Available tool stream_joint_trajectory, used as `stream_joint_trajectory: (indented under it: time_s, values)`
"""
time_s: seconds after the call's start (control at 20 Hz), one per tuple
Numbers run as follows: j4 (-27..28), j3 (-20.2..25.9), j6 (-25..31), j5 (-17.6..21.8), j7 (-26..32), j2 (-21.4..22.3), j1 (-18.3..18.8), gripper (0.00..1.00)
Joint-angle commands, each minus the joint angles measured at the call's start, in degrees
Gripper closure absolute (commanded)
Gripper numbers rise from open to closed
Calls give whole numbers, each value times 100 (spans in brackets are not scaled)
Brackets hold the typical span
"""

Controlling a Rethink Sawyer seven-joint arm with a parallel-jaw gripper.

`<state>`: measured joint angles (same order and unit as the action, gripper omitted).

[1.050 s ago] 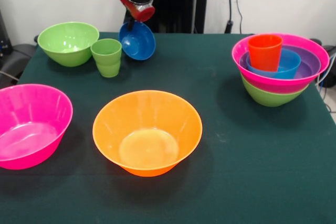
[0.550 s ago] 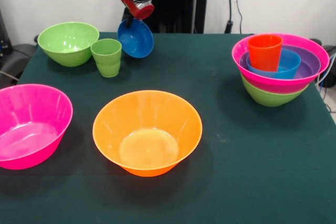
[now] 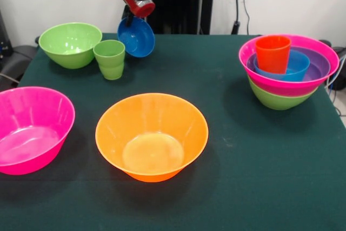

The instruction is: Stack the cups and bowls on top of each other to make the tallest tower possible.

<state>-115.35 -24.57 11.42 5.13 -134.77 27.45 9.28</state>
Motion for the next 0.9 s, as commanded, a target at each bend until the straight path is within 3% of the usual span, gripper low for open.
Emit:
stream_joint_trajectory:
  time_s: [0.05, 0.9]
  values:
    - [203, 413, 235, -41, -450, -200, -77, 100]
    - [211, 487, 263, -35, -399, -183, 2, 100]
